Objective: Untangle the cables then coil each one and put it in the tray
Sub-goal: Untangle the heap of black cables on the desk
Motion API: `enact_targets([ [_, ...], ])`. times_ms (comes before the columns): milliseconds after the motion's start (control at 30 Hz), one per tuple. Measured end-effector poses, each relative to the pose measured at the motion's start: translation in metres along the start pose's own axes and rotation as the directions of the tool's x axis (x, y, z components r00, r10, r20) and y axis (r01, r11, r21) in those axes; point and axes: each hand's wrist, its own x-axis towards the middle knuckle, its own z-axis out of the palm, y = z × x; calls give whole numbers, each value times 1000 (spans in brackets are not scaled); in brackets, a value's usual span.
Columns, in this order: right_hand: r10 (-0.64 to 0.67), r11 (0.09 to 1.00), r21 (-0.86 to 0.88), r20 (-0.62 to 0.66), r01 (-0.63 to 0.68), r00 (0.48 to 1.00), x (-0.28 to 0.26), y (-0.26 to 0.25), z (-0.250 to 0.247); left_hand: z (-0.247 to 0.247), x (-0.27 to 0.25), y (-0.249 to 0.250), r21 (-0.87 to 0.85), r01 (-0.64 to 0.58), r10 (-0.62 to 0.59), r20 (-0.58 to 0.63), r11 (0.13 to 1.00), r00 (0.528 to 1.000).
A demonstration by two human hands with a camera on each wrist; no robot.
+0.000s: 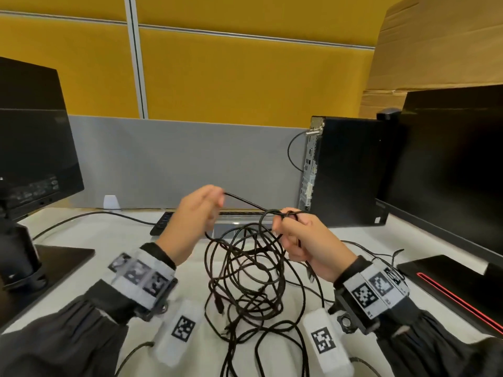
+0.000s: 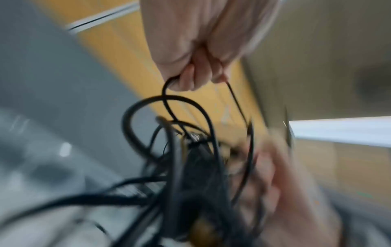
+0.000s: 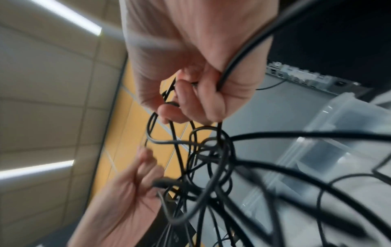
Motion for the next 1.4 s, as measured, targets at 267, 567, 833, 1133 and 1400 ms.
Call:
enact_targets([
  [267,-18,995,-94,-29,15,999,2,-2,21,-11,4,11,717,-258,240,129,647,962],
  [567,51,997,-57,-114,-58,992,9,-3,13,-16,-5,35,536,-414,356,213,736,910],
  [833,229,972,-21,-124,-234,965,4,29,-15,-78,18,64,-462,-17,-161,-344,886,925],
  [1133,136,980,-131,-119,-152,983,3,17,-10,-109,15,-9,-508,331,-523,-297,795,799],
  [1400,121,580,-799,-109,-159,987,5,-2,-25,-132,0,-43,652,562,-556,-250,508,793],
])
